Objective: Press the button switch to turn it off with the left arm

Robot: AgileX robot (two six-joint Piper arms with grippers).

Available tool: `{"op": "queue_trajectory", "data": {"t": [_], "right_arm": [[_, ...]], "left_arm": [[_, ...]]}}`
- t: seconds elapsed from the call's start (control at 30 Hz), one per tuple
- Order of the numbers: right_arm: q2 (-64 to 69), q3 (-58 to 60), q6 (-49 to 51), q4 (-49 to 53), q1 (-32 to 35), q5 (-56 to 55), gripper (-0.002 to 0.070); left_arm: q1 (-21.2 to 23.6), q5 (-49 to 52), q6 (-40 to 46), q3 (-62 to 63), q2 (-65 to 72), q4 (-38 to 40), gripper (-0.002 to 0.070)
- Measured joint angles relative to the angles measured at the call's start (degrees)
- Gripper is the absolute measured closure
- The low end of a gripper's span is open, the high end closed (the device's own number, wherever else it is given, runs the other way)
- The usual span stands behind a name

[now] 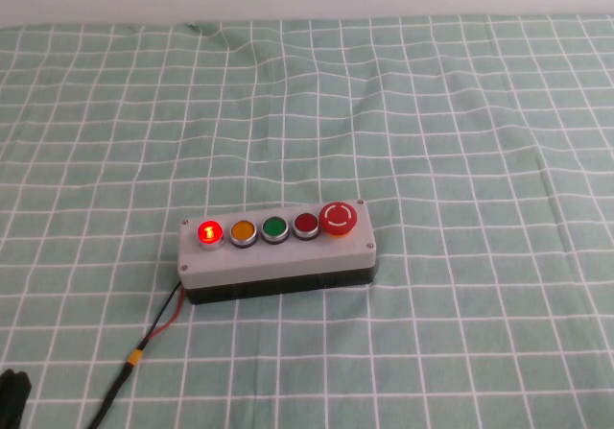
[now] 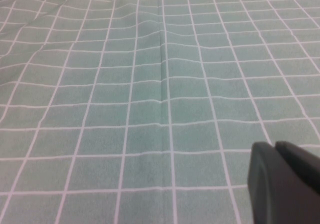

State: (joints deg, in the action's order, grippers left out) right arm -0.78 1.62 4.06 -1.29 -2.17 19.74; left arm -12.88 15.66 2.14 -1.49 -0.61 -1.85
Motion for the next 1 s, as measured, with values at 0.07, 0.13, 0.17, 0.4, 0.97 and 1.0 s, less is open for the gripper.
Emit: {"op": "queue_trajectory", "data": {"t": [0.07, 0.13, 0.17, 0.4, 0.97, 1.0], "right_arm": [[0.0, 0.0, 0.0, 0.0, 0.0, 0.0, 0.0694], [0.0, 0.0, 0.0, 0.0, 0.0, 0.0, 0.0694], [0.0, 0.0, 0.0, 0.0, 0.0, 0.0, 0.0694], [0.0, 0.0, 0.0, 0.0, 0.0, 0.0, 0.0694], [0.0, 0.0, 0.0, 0.0, 0.0, 0.0, 0.0694], [0.0, 0.0, 0.0, 0.0, 0.0, 0.0, 0.0694]], "left_arm": [[0.0, -3.9, 0.0, 0.0, 0.0, 0.0, 0.0677], [0.0, -8.5, 0.0, 0.0, 0.0, 0.0, 0.0677], [0.0, -11.3, 0.0, 0.0, 0.0, 0.0, 0.0677], [0.0, -21.5, 0.0, 0.0, 0.0, 0.1, 0.0677], [0.0, -52.0, -12.8, 0.8, -0.1, 3.7, 0.0678], [0.0, -52.1, -13.7, 1.7, -0.1, 3.7, 0.0677]]}}
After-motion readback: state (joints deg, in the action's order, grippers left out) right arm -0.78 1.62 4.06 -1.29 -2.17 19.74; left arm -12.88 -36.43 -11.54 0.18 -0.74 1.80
